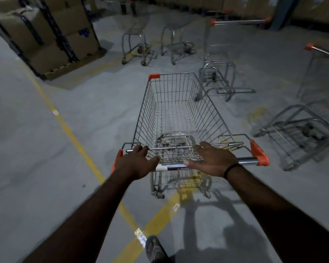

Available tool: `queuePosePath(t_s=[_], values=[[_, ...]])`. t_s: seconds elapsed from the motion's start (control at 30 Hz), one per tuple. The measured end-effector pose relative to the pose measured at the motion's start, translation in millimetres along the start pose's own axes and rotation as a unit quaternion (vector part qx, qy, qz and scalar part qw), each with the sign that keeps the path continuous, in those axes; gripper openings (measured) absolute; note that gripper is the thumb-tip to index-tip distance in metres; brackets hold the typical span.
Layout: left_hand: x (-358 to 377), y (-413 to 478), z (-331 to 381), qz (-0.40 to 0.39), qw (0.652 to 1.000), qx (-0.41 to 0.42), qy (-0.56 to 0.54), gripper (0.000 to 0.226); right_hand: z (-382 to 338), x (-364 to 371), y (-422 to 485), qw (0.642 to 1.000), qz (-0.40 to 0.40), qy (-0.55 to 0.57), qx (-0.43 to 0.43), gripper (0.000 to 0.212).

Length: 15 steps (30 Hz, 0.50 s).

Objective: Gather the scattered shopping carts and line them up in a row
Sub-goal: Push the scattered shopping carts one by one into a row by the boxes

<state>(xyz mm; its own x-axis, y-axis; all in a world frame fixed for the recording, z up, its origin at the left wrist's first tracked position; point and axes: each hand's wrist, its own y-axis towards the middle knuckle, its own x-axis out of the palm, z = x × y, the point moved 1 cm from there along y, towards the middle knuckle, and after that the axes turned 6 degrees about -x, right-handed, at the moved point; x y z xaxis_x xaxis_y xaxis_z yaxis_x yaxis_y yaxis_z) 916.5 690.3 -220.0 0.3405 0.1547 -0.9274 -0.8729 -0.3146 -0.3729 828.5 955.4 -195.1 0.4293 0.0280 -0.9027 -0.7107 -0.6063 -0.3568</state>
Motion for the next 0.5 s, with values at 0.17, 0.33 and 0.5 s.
queuePosePath(t_s=[0.17, 0.33, 0.5], values=[[-8.1, 25.4, -24.8, -0.007, 0.998, -0.044, -0.049, 0.096, -14.0, -16.2, 57.8, 1.0, 0.002, -0.009, -0.01, 0.113], [-34.4, 49.7, -60.1, -0.019, 0.993, -0.078, -0.081, 0.094, -35.5, -31.2, 120.5, 1.0, 0.013, -0.017, -0.024, 0.118], [-47.4, 80.9, -105.5, -0.004, 0.988, -0.113, -0.101, 0.093, -65.9, -40.6, 187.3, 0.998, 0.021, -0.029, -0.059, 0.117]])
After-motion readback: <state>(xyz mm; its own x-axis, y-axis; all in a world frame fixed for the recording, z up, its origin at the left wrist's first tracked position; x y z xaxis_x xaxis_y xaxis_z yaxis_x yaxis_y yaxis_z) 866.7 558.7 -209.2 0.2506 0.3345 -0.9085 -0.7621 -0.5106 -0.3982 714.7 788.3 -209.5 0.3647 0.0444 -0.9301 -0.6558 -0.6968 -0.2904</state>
